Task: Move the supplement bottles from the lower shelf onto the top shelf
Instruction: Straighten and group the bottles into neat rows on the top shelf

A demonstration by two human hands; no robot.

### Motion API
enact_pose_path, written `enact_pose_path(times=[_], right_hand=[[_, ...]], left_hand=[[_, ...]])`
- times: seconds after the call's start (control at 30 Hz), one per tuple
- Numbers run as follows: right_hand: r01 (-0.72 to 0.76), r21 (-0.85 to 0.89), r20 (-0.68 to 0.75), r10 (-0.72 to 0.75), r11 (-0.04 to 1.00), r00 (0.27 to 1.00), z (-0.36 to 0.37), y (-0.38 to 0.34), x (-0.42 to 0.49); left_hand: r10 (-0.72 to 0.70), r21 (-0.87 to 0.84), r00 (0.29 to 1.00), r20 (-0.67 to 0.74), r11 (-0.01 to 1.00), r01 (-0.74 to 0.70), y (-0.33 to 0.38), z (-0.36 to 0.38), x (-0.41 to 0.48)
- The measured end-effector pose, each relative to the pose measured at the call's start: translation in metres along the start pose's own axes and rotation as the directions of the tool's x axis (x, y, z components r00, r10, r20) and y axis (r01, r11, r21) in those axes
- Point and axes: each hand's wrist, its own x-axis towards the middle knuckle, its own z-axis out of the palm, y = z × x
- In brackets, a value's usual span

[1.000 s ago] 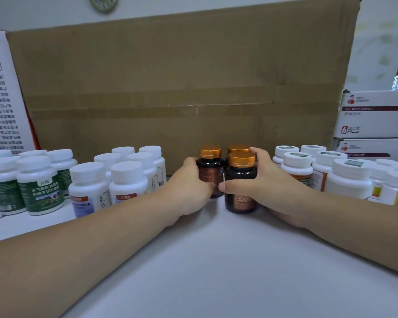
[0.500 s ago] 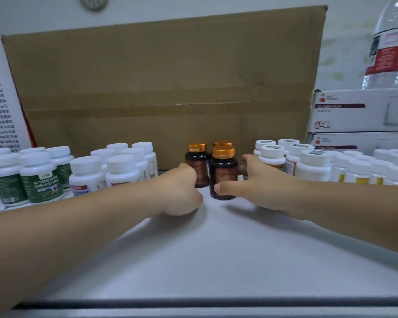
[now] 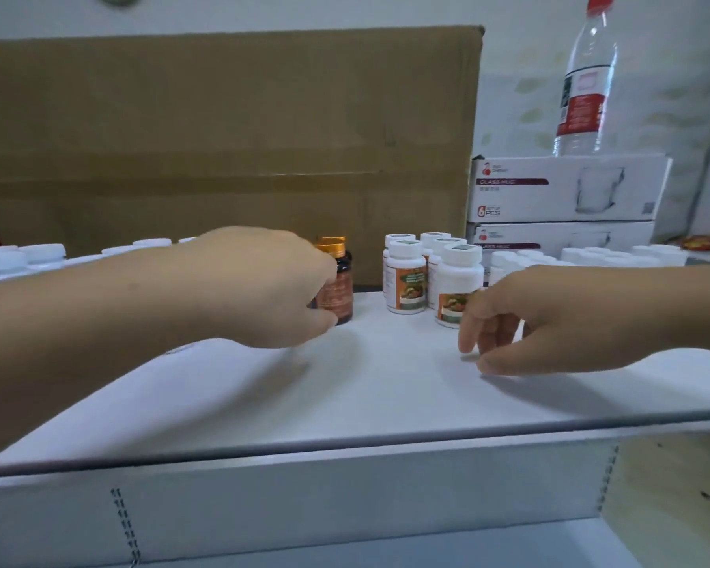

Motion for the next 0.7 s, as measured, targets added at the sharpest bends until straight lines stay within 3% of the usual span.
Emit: enact_pose_path(times=[0.1, 0.23, 0.5, 0.63, 0.7], right_hand=[[-0.102, -0.054, 0.0, 0.102, 0.993, 0.995, -0.007, 0.02, -0.007], [-0.209, -0.02, -0.093, 0.206, 0.978, 0.974, -0.014, 0.043, -0.004], [-0.127, 0.384, -0.268, 0.243, 0.914, 0.932, -0.017, 0.055, 0.03], [-0.06, 0.523, -0.252, 0.221, 0.85, 0.942, -0.015, 0.055, 0.051], [-0.015, 0.643, -0.236, 0.217, 0.766, 0.947, -0.008, 0.057, 0.063]], left_hand=[[-0.015, -0.114, 0.999, -0.052, 0.993, 0.009, -0.006, -0.017, 0.025], [-0.047, -0.086, 0.992, -0.12, 0.996, 0.036, -0.011, -0.03, 0.065], [-0.063, -0.214, 0.988, 0.142, 0.973, 0.093, 0.008, -0.039, 0.133], [-0.082, -0.225, 0.975, 0.207, 0.966, 0.129, 0.016, -0.041, 0.153], [-0.082, -0.211, 0.963, 0.256, 0.967, 0.139, 0.017, -0.039, 0.16]])
